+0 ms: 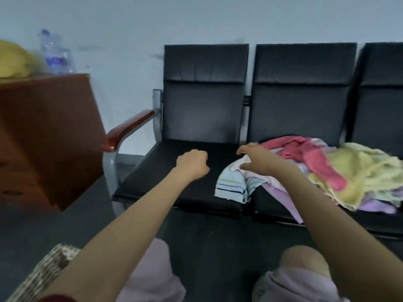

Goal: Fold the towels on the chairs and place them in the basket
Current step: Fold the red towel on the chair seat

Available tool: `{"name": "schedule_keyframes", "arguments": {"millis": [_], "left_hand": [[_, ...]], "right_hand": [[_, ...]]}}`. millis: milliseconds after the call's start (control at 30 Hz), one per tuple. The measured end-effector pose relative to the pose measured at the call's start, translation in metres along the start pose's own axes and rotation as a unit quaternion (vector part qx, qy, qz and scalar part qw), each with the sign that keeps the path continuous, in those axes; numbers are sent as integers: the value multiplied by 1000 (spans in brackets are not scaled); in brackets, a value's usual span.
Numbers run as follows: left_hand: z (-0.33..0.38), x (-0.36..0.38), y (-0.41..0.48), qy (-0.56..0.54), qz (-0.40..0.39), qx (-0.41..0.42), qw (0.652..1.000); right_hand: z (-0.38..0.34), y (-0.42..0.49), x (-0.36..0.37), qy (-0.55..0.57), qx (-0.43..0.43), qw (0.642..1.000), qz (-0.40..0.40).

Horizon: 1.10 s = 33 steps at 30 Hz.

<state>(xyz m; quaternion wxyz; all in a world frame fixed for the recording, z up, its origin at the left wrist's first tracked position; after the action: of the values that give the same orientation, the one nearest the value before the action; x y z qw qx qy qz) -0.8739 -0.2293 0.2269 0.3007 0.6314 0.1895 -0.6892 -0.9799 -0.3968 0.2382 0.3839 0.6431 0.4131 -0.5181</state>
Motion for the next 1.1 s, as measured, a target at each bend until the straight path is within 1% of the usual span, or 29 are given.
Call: {"name": "schedule_keyframes", "arguments": {"millis": [233, 367, 467, 533, 600, 700, 767, 833, 900, 967, 1000, 1033, 1067, 1100], "left_hand": [[88, 47, 104, 0, -63, 82, 995], [124, 92, 165, -55, -92, 132, 985], [148, 132, 199, -103, -128, 169, 972], [161, 158, 213, -133, -152, 189, 961], [168, 183, 220, -152, -167, 212, 951], [166, 210, 222, -162, -186, 230, 941], [160, 222, 225, -162, -185, 235, 941], [154, 225, 227, -170, -198, 230, 938], [147, 223, 227, -174, -224, 225, 932], [142, 215, 222, -192, -240, 209, 928], [139, 208, 217, -213, -226, 197, 930], [134, 201, 214, -246, -185, 176, 935], [128, 191, 211, -289, -120, 145, 939], [120, 181, 207, -347, -51, 116, 929]], "right_hand": [[127, 13, 15, -16, 134, 991, -8], [193, 41, 35, -27, 200, 979, -19], [238, 65, 55, -9, 259, 966, 8], [267, 83, 67, 19, 313, 949, 31], [291, 99, 80, 23, 361, 931, 53], [307, 109, 95, 32, 391, 916, 85], [308, 108, 99, 47, 387, 911, 132], [301, 105, 94, 65, 374, 903, 199], [282, 101, 83, 113, 326, 905, 249], [253, 98, 67, 183, 249, 915, 259], [234, 95, 58, 207, 207, 922, 252], [214, 92, 48, 220, 163, 932, 240], [195, 89, 40, 225, 121, 940, 228], [178, 85, 34, 227, 85, 946, 215]]}}
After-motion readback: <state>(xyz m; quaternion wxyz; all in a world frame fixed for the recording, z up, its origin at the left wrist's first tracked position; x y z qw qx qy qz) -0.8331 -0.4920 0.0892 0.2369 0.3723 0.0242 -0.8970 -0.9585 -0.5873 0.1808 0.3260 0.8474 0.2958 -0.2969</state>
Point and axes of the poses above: each hand's wrist, its own y-axis towards the middle knuckle, its own x-axis out of the palm, z = x × y, the point moved 1 cm from there along y, towards the middle knuckle, and after that the axes turned 6 degrees about x, right-handed, at the moved point
